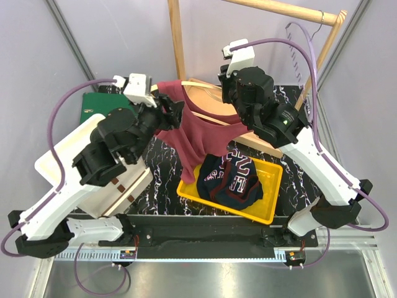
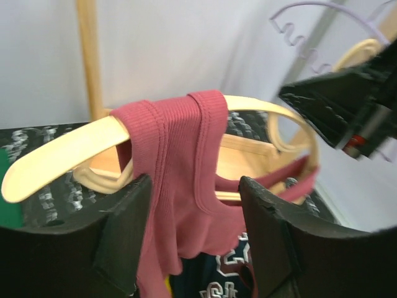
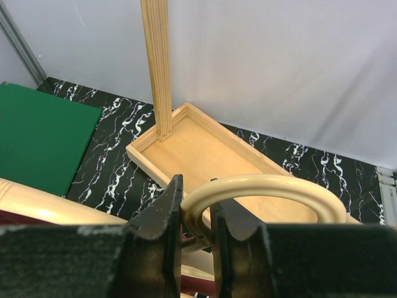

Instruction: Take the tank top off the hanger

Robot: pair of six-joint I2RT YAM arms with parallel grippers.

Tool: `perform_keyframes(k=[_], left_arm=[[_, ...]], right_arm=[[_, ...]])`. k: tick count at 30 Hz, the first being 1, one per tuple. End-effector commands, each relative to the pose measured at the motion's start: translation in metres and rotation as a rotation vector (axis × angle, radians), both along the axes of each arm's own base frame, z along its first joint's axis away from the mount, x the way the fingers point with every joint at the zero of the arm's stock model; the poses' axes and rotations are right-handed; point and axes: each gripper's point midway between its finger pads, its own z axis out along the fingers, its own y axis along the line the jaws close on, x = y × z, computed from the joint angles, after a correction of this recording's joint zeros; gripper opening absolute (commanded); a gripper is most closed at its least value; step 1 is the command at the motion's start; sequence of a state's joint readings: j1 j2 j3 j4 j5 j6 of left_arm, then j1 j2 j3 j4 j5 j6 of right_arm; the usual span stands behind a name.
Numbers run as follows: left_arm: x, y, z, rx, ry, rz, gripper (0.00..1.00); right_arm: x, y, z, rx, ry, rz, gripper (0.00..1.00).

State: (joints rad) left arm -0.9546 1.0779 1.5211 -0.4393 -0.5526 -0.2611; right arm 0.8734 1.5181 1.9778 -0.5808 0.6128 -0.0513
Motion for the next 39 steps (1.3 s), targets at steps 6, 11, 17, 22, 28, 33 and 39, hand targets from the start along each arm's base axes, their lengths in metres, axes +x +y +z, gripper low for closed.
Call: perform_keyframes(k=[6,11,17,22,28,33,39], left_arm=[[0.028,0.013,0.023,0.058,-0.061,0.253,0.63],[0.036,0.012,0.026,0.081,-0.069,0.303,0.49],[0.039,0.013,0.031,0.104,-0.083,0.323,0.22],[0.037,0.016,0.037,0.108,-0.095,0.320,0.00],[0.032,0.034,0.049,0.086,-0.103,0.367,0.00],[0.025,0.052,0.061,0.003,-0.135,0.408,0.00],[0.017,0.070,0.059,-0.061,-0.160,0.449,0.00]], right_arm=[[0.001,-0.010,0.024,0.070,-0.050,-0.043,0.00],[-0.001,-0.011,0.020,0.074,-0.041,-0.038,0.00],[-0.005,-0.015,0.014,0.073,-0.031,-0.042,0.00],[-0.010,-0.022,0.006,0.073,-0.019,-0.051,0.00],[-0.021,-0.031,-0.008,0.095,-0.007,-0.043,0.00],[-0.031,-0.039,-0.031,0.117,0.017,-0.038,0.00],[-0.051,-0.056,-0.040,0.170,0.017,-0.020,0.00]])
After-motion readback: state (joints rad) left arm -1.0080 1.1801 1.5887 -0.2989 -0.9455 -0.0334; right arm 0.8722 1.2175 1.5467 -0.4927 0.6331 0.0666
